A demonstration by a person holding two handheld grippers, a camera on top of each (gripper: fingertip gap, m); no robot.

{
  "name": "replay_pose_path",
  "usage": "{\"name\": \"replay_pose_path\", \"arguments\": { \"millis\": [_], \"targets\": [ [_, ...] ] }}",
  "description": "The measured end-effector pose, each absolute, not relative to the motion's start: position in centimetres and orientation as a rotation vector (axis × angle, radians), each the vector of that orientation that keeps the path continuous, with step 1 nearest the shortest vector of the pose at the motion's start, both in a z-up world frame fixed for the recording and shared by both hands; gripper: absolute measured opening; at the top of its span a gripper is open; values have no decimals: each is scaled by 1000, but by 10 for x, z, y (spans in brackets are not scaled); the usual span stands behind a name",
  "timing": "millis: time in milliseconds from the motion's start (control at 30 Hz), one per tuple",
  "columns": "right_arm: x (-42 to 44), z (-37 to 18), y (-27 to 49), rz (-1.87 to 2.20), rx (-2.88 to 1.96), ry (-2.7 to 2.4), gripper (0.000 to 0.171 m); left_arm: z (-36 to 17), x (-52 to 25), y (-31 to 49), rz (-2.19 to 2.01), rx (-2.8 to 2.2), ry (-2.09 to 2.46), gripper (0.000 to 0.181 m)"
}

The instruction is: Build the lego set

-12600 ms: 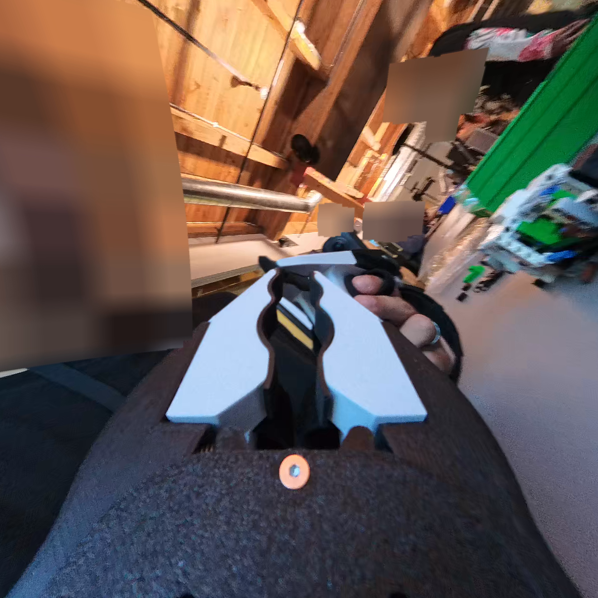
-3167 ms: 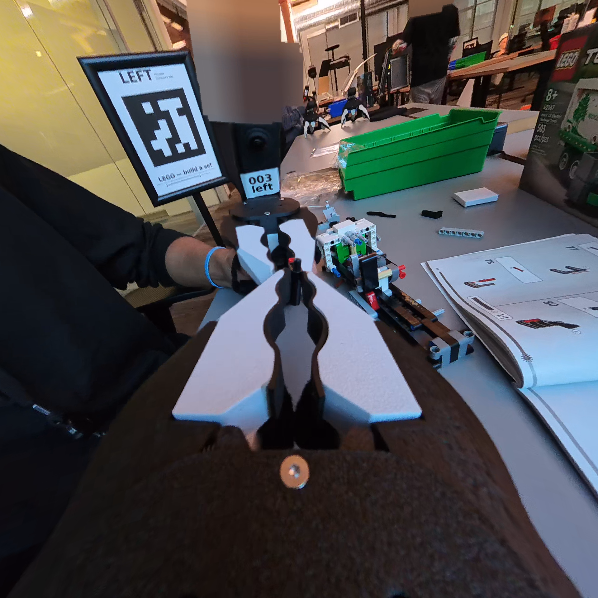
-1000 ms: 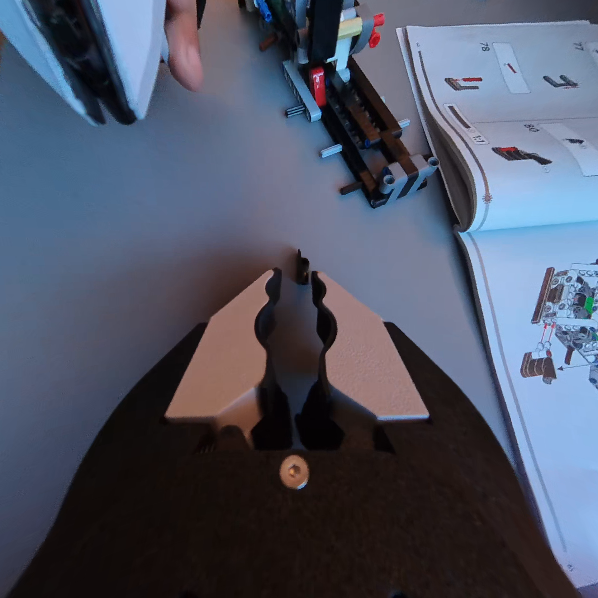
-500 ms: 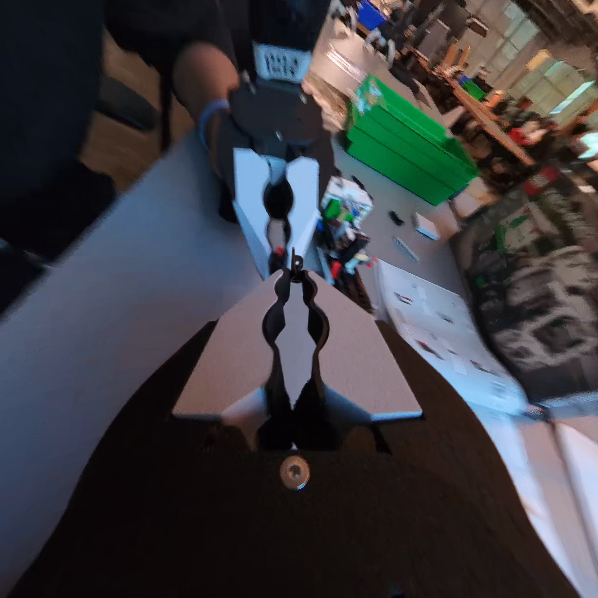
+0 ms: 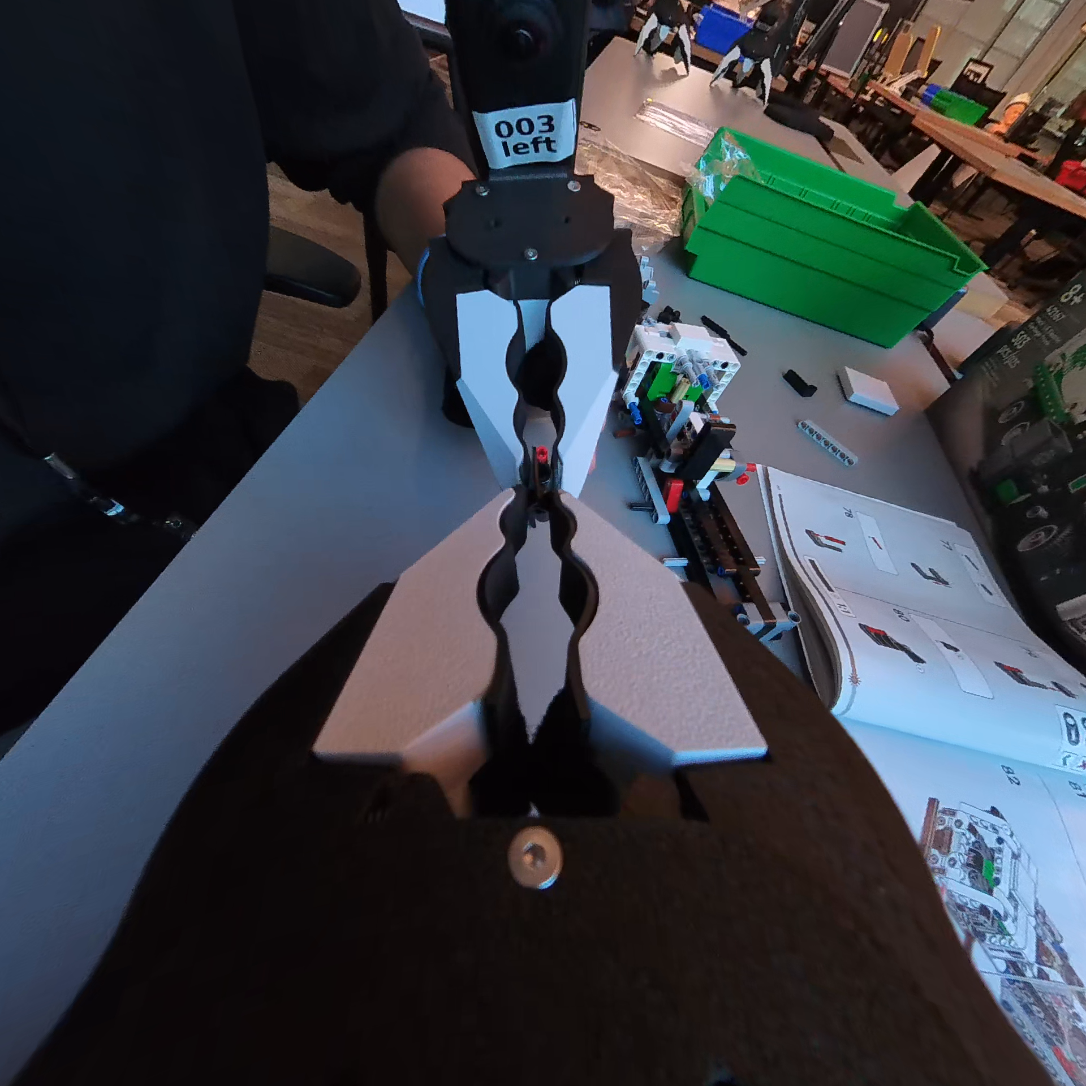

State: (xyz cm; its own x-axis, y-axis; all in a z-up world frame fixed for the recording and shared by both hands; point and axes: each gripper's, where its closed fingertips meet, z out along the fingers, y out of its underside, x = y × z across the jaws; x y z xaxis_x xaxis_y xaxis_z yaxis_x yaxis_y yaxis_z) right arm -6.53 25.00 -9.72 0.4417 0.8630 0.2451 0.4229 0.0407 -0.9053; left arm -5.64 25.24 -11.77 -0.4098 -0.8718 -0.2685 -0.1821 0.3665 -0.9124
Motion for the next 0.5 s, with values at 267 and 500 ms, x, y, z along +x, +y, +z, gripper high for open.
{"name": "replay_pose_path", "arguments": {
  "millis": [267, 500],
  "targets": [
    [-63, -98, 251, 462, -1584, -1169, 6, -119, -57, 250, -1087, -910, 1842, 6],
    [-64, -106, 248, 428, -1612, -1222, 6, -124, -58, 248, -1084, -928, 1871, 6]
  ]
}}
